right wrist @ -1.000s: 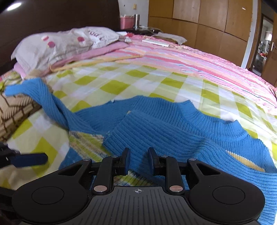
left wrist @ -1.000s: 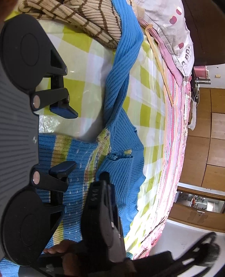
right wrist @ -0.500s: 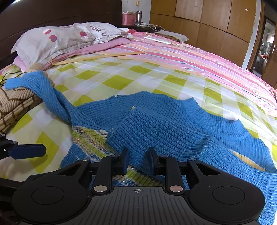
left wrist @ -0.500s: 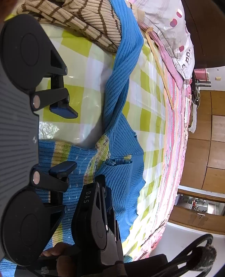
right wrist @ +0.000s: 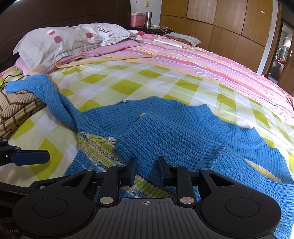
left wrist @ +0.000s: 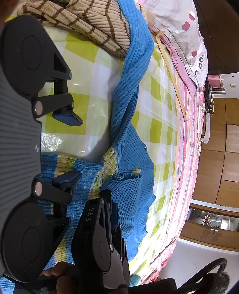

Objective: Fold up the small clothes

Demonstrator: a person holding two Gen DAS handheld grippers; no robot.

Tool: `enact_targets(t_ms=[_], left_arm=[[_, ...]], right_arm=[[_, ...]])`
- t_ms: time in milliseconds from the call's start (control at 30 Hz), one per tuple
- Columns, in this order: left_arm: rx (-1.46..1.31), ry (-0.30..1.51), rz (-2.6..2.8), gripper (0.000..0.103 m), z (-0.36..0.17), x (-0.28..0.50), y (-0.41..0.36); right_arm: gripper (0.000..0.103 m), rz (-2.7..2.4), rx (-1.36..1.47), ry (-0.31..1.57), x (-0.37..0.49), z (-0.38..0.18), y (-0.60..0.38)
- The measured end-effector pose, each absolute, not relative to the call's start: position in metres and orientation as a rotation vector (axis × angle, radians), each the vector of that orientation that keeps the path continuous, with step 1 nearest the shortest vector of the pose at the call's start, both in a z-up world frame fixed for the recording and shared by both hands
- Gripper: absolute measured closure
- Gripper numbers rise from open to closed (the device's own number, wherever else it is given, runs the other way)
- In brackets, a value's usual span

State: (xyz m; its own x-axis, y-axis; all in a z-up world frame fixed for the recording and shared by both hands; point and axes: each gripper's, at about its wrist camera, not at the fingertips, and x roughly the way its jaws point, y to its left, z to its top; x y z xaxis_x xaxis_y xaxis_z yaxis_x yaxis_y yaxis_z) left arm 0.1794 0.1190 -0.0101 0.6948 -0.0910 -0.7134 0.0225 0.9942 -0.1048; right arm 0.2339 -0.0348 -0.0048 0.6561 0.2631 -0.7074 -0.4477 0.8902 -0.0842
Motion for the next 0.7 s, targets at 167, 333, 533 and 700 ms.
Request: enact_targets(t_ms=[167,333,533,700], left_arm=[[-0.092,0.802,-0.062,0.044,-0.0102,0.1797,0.1194],[-0.091,0.803,-0.063,0.044,-0.0106,0.1796,0.1197],[-0.094,0.803,-0.061,0.044,-0.0116,0.1801,0.1208],[-0.103,0.795,-0.050,0.044,-0.0103,0.1812,0.1261]], right_arm=[[0.077,0.408,-0.264,0.754,0.2334,-0.0052,-0.0344],[0.076,0.409,-0.265,0.754,0.2336,-0.0055,-0.0342],[0.070,0.416,-0.279,0.752,0.2313,-0.0060,-0.0309],[0.070,0.396,-0.286,0.731,0.2280,-0.0015,-0.0298]])
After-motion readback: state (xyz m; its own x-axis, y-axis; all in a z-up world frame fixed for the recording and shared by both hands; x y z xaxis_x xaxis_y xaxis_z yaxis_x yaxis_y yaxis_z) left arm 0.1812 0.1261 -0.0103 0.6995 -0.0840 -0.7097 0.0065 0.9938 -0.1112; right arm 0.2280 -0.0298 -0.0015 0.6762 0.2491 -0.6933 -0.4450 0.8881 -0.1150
